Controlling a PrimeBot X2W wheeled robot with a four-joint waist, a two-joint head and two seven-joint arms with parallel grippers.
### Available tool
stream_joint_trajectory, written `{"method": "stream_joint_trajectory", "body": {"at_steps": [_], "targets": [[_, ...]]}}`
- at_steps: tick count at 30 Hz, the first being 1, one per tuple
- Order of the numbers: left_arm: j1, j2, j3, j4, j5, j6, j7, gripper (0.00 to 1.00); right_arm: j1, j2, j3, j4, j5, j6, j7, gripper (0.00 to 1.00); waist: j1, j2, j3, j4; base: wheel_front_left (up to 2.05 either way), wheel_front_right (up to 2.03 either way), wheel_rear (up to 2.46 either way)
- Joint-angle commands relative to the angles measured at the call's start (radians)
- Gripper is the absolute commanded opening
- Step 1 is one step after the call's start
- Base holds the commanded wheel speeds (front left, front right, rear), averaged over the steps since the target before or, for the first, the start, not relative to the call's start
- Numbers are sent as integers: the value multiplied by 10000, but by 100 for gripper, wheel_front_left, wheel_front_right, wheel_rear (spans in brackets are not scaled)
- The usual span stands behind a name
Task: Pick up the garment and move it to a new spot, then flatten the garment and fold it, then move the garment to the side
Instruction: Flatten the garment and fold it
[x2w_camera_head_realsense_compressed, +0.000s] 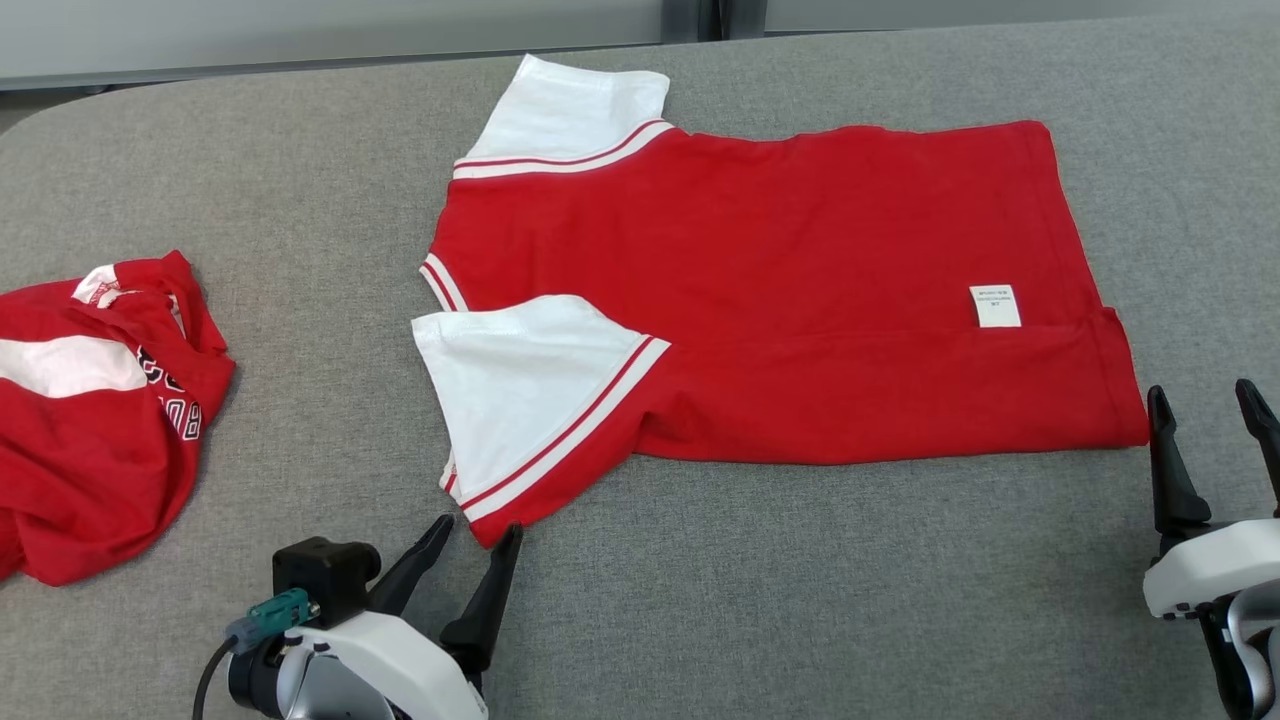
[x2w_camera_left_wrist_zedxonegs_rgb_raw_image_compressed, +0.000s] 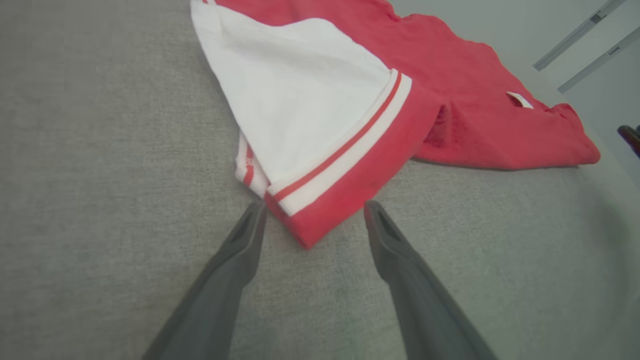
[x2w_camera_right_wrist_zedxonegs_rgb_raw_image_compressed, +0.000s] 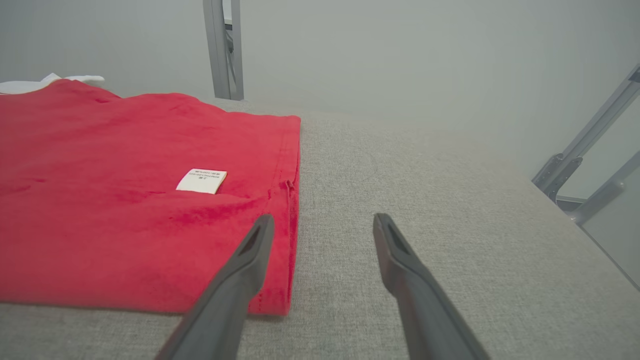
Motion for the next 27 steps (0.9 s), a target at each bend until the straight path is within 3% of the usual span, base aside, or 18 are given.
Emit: {"method": "stream_joint_trajectory", "body": {"at_steps": [1,5,12,13,15,27], "targets": [[116,18,25,36,-74,61,34,100,-2,-40,10,-2,-19,-2,-7,100,0,0,6,2,0,0,0],[-3,3,-9,269,-35,141,130,100,-132,-75,158,-22,52,-2,-7,100,0,0,30,-31,0,0,0],[-424,-80,-183,574,180,-120,-106,100,-164,-211,321,-49,156,-2,-7,100,0,0,80,-63,0,0,0],[-456,-110,-216,620,180,-146,-92,81,-161,-232,332,-34,162,-2,-7,100,0,0,82,-62,0,0,0],[-554,-119,-266,664,255,-176,-168,2,-152,-262,351,-3,173,-2,-7,100,0,0,83,-56,0,0,0],[-713,270,-229,694,375,-200,-60,0,-732,-214,1382,1569,1518,-2,-5,100,0,0,-11,115,0,0,0]]}}
